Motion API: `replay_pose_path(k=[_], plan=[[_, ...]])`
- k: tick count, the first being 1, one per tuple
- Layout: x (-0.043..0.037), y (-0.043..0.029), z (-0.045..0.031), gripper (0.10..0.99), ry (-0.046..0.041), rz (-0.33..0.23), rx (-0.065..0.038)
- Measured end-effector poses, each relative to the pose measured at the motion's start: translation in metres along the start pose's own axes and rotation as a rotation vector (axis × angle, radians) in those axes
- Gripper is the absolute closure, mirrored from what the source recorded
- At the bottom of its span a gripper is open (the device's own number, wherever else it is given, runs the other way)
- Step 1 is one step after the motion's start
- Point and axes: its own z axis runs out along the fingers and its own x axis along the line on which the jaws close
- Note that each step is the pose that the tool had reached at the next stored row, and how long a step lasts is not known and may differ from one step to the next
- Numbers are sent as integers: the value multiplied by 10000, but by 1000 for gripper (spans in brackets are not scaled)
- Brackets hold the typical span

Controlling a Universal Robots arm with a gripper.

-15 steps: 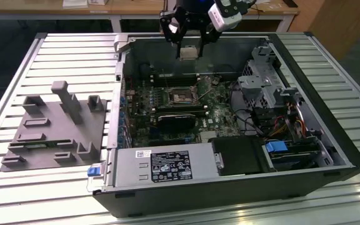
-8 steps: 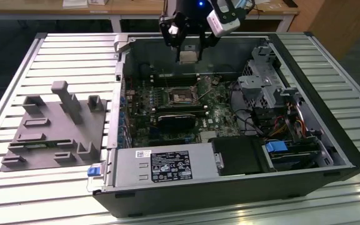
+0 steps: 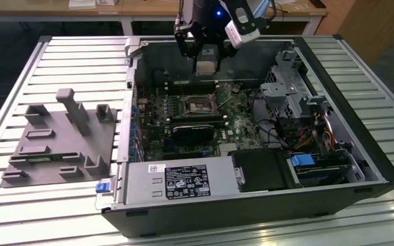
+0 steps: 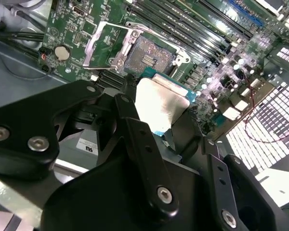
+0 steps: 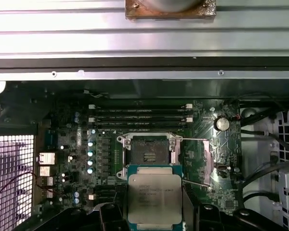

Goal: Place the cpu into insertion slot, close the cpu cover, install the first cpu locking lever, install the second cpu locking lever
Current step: 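Place the cpu into insertion slot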

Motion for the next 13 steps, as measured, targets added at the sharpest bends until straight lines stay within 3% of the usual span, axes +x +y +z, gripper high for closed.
replay_pose_path(k=[13], plan=[[-2,-8,90,549,-199,2227,-43]])
